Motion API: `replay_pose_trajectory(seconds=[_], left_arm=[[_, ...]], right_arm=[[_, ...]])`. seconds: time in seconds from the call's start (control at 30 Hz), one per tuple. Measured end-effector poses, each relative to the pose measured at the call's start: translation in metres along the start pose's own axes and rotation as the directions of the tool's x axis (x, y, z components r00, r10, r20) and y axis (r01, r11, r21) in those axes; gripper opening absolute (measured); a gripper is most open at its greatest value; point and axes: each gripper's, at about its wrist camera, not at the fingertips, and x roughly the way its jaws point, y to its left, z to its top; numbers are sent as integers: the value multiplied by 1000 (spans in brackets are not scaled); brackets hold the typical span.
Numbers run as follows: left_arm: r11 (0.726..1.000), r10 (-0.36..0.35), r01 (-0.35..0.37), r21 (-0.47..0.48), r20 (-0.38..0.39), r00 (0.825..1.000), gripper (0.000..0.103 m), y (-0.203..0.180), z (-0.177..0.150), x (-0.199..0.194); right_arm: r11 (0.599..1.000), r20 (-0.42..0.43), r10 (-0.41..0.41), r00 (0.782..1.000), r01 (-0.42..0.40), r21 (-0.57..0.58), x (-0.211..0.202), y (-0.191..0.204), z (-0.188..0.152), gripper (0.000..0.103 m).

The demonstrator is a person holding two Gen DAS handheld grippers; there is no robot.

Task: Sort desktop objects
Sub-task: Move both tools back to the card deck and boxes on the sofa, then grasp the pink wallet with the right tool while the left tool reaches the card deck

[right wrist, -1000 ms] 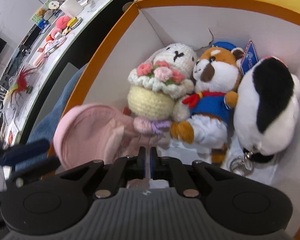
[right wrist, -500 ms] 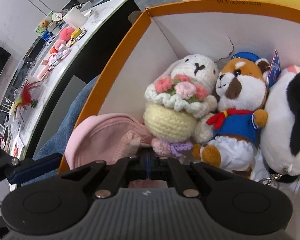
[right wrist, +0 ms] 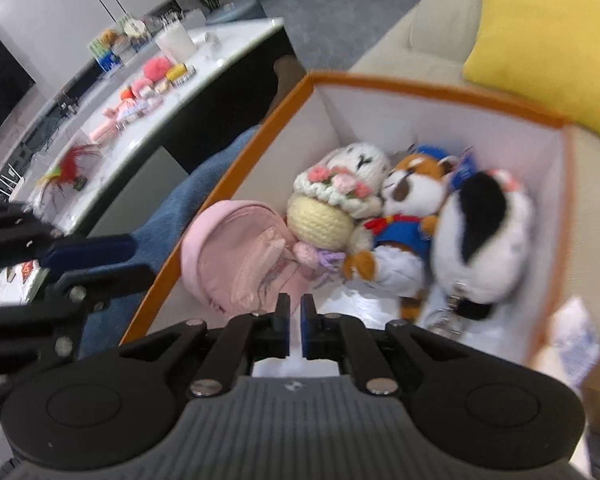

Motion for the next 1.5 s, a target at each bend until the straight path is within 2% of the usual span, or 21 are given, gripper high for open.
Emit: replay_pose_trajectory(seconds=[0.07, 0.13, 0.2, 0.23, 0.4, 0.57, 0.7, 0.87, 0.97, 1.03, 1.1, 1.13, 1.27, 1.33, 1.43, 1.47, 1.5], left_arm=[[999, -32, 32, 22, 38, 999, 19, -13, 7, -7], [996, -75, 72, 44, 71, 995, 19, -27, 14, -11], [992, -115, 109, 68, 94, 989, 19, -43, 21, -11], [989, -133, 125, 80, 104, 986, 19, -51, 25, -11], [960, -258, 240, 141, 129, 958, 20, -92, 47, -2], [920, -366, 341, 191, 115, 923, 24, -136, 68, 15], [893, -423, 401, 204, 78, 903, 25, -166, 80, 35], [864, -473, 455, 217, 35, 881, 27, -202, 90, 60], [855, -477, 460, 238, 17, 879, 27, -220, 94, 70], [850, -477, 460, 257, 4, 879, 27, -233, 98, 76], [844, -478, 463, 273, -9, 878, 27, -243, 102, 83], [840, -480, 464, 282, -15, 877, 27, -248, 104, 85], [816, -495, 477, 326, -32, 868, 27, -268, 112, 93], [802, -507, 491, 341, -49, 861, 27, -274, 114, 98], [784, -515, 500, 368, -66, 855, 24, -283, 112, 104], [786, -504, 489, 377, -66, 861, 24, -284, 111, 106], [791, -489, 476, 384, -70, 869, 24, -285, 111, 109]], right_arm=[[1000, 65, -17, 998, 18, -18, -26, -4, -10, 9], [999, 133, -42, 990, 45, -22, -51, -12, -22, 16], [998, 184, -65, 981, 69, -14, -70, -21, -35, 35], [996, 192, -89, 977, 91, -1, -79, -27, -40, 37], [974, 164, -200, 966, 179, 136, -123, -78, -67, 40], [909, 78, -333, 940, 298, 293, -161, -140, -98, 40], [854, -23, -395, 919, 376, 359, -174, -180, -117, 39], [839, -144, -401, 905, 426, 338, -164, -209, -129, 39], [839, -187, -389, 902, 431, 333, -153, -225, -132, 39], [845, -225, -396, 890, 449, 291, -143, -230, -132, 34], [856, -272, -411, 870, 471, 214, -130, -233, -132, 23], [865, -292, -411, 864, 470, 175, -125, -236, -132, 21], [910, -372, -363, 854, 411, 57, -105, -240, -137, 14], [917, -372, -358, 856, 397, 31, -99, -239, -137, 15], [926, -321, -357, 877, 379, 6, -101, -234, -133, 15], [927, -288, -359, 888, 374, -2, -104, -232, -132, 14], [925, -270, -371, 889, 381, -18, -105, -231, -131, 14]])
